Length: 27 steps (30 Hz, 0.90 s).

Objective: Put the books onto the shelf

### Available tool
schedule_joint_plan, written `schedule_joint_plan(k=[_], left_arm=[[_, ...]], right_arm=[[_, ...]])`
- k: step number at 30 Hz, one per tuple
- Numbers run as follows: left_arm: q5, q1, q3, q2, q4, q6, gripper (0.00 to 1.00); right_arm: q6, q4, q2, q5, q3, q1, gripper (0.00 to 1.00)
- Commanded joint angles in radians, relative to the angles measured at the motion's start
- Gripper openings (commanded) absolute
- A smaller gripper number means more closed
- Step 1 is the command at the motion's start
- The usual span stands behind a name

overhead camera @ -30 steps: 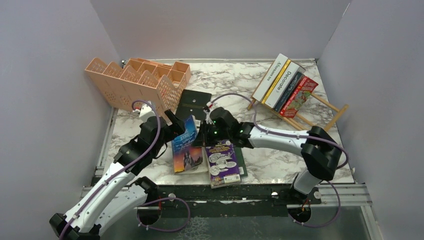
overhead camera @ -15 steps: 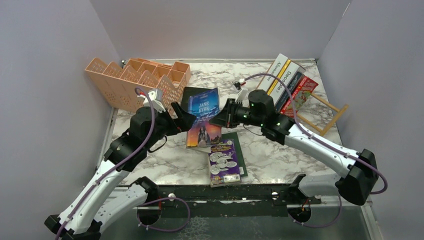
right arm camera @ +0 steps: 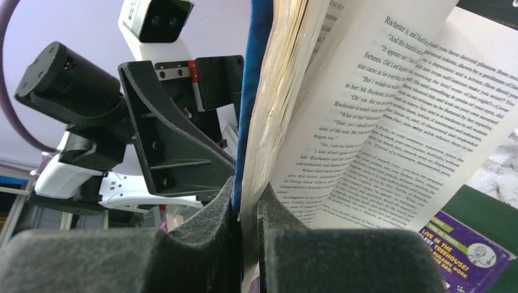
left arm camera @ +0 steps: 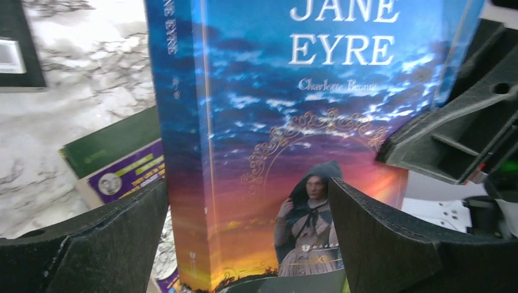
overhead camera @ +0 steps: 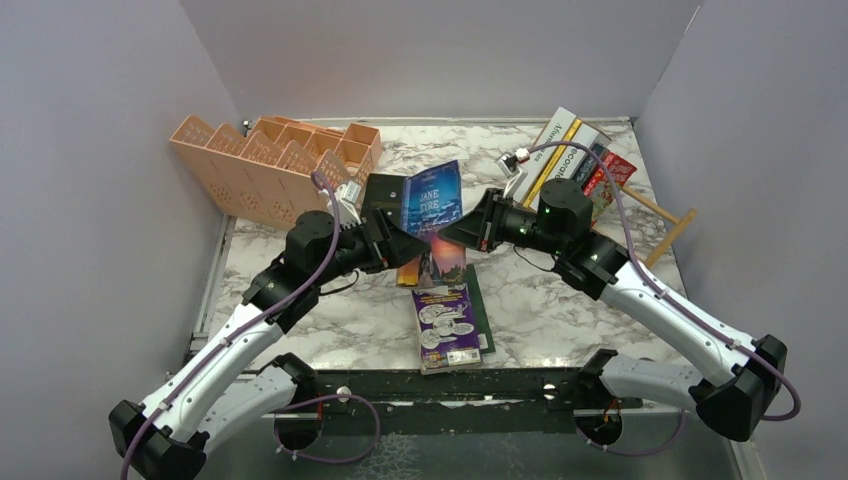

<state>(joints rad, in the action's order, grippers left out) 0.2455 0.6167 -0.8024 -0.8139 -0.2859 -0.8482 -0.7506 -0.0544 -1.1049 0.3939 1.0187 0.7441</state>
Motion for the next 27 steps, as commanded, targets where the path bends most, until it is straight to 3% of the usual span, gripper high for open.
schedule_joint_plan(k=[1, 7, 16, 19, 23, 27], left_arm=[[0.193, 0.000, 0.045, -0.028, 0.253, -0.068, 0.99], [0.247, -0.007, 0.082, -0.062, 0.339, -0.102, 0.99], [0.256, -0.072, 0.096, -0.074, 0.261, 0.125, 0.99], [0.363, -0.104, 0.116, -0.073, 0.353, 0.066, 0.99], [0.500, -0.112, 0.161, -0.083, 0.575, -0.129, 0.99], [0.525, -0.113, 0.158, -0.110, 0.602, -0.225, 0.99]], right_arm=[[-0.090, 0.245, 0.080, 0.123, -0.019, 0.003, 0.01], [-0.126, 0.250, 0.119, 0.126, -0.054, 0.002, 0.01], [-0.145, 0.249, 0.165, 0.127, -0.050, 0.002, 0.01], [-0.151, 0.248, 0.178, 0.128, -0.055, 0.002, 0.01], [-0.167, 0.270, 0.196, 0.133, -0.068, 0.002, 0.01], [-0.172, 0.297, 0.215, 0.139, -0.070, 0.002, 0.01]])
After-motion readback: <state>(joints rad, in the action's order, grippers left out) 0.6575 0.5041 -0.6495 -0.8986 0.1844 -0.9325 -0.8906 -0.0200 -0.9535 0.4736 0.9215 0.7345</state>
